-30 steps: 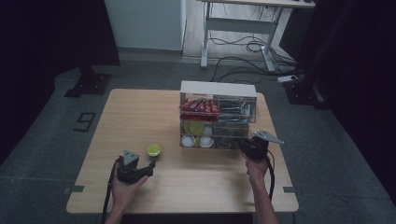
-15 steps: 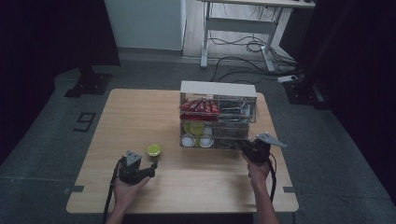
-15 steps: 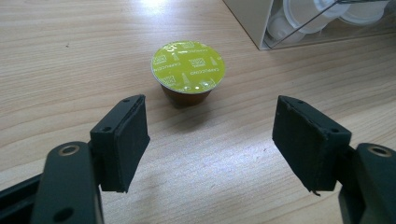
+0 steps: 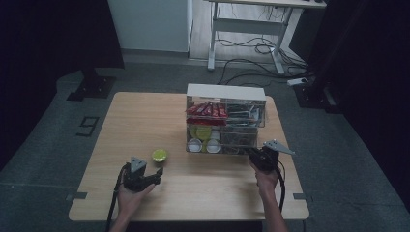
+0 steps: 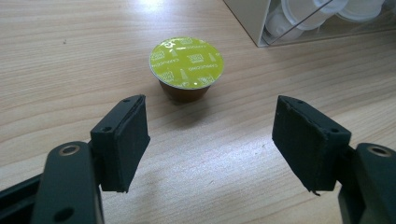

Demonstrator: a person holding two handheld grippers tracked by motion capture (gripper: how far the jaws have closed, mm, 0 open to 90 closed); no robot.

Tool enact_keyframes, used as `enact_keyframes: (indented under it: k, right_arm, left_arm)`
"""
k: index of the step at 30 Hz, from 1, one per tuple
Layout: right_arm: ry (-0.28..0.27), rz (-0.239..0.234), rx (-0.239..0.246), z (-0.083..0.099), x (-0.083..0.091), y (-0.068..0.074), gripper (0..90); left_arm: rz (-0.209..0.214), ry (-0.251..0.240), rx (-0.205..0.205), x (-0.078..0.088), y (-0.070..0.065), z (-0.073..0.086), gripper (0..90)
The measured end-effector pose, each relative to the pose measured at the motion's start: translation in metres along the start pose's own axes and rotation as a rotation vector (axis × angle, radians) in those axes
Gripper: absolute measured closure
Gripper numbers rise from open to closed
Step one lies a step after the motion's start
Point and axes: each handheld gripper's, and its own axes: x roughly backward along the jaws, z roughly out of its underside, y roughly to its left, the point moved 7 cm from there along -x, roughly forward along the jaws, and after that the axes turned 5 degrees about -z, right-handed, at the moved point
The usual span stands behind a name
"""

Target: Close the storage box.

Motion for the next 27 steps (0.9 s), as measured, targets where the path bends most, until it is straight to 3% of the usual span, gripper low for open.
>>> enact_keyframes:
  k: [27]
  right_arm:
    - [0.059,0.009,0.006,0.021,0.0,0.003,89.4]
  left_arm:
    - [-0.008,0.01,0.013,0.0,0.009,0.004,27.3]
